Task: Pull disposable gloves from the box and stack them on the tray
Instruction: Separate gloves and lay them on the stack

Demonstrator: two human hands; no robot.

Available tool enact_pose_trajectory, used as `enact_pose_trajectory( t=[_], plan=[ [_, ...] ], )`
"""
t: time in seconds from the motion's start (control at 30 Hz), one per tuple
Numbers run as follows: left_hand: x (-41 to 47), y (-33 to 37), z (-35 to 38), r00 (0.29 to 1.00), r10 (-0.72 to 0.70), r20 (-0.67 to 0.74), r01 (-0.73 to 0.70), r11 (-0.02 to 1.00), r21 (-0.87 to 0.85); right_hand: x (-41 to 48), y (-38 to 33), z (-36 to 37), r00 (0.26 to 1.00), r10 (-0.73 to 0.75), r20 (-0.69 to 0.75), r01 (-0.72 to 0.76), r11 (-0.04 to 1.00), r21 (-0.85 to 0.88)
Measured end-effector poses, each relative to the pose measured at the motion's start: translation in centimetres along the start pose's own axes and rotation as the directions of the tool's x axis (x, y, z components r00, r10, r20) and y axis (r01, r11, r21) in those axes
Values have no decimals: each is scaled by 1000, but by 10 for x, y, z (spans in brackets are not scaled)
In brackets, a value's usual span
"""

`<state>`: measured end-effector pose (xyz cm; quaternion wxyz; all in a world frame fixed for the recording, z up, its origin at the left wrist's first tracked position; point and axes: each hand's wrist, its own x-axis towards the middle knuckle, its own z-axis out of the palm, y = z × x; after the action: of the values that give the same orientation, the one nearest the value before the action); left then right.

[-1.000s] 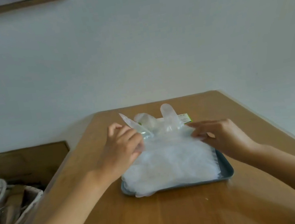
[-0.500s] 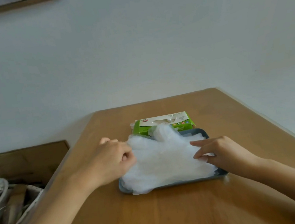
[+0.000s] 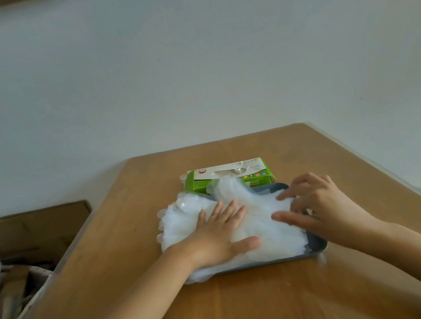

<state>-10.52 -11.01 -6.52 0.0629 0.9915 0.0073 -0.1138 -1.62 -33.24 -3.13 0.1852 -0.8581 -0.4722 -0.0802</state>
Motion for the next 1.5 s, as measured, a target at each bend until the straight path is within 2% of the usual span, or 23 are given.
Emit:
enact_pose_trajectory(
  t=[0.07, 0.1, 0.17, 0.23, 0.3, 0.5, 0.57, 0.6, 0.67, 0.7, 0.77, 0.83, 0.93, 1.03, 1.23, 1.37, 1.5],
  plan=[
    [0, 0, 2, 1000, 7, -14, -7, 1000, 3, 15, -5, 2, 990, -57, -127, 50, 997, -52],
    [-1, 1, 3, 1000, 10, -23, -10, 1000, -4, 22, -10, 5, 987, -121, -108, 113, 990, -79],
    [-1, 2, 4, 999, -2, -38, 1, 1000, -31, 29, -18, 11, 977, -125, 172, 128, 992, -9],
    [-2, -1, 4, 999, -38, -30, 36, 998, -42, 30, -18, 19, 846, -76, 527, 80, 997, 15],
    [-7, -12, -2, 998, -65, 0, 65, 997, -50, 29, -8, 24, 777, -103, 622, 145, 989, -17],
    [-27, -58, -56, 967, -126, 219, 115, 991, 63, 41, 3, 7, 671, -76, 738, 154, 987, -38],
    [-26, -66, -75, 964, -150, 220, 154, 988, 0, 55, 1, -5, 714, -50, 698, 75, 997, -5],
    [-23, -69, -83, 973, -154, 171, 164, 985, -50, 67, 1, -8, 774, -50, 632, 33, 999, 38],
    [-12, -73, -95, 986, -168, -3, 166, 975, -151, 96, 4, -9, 908, -65, 414, 12, 991, 131],
    [-3, -77, -98, 980, -180, -85, 161, 967, -196, 113, 10, -3, 950, -70, 305, 27, 990, 142],
    [20, -86, -99, 964, -199, -176, 145, 949, -280, 148, 22, 12, 985, -47, 169, 26, 992, 126],
    [44, -94, -94, 961, -215, -176, 149, 934, -326, 176, 32, 30, 989, -38, 142, 23, 994, 110],
    [73, -101, -79, 968, -220, -120, 167, 922, -351, 199, 37, 54, 967, -96, 235, 74, 993, 97],
    [90, -105, -64, 968, -230, -98, 173, 899, -402, 204, 35, 71, 958, -75, 278, 46, 993, 110],
    [102, -112, -49, 959, -239, -151, 147, 878, -455, 206, 38, 80, 993, -77, 90, 64, 988, 139],
    [104, -117, -46, 961, -219, -168, 116, 873, -473, 205, 44, 82, 1000, -12, 24, 4, 945, 326],
    [108, -124, -42, 959, -237, -152, 139, 868, -477, 205, 45, 80, 999, 42, -14, -32, 910, 413]
  ],
)
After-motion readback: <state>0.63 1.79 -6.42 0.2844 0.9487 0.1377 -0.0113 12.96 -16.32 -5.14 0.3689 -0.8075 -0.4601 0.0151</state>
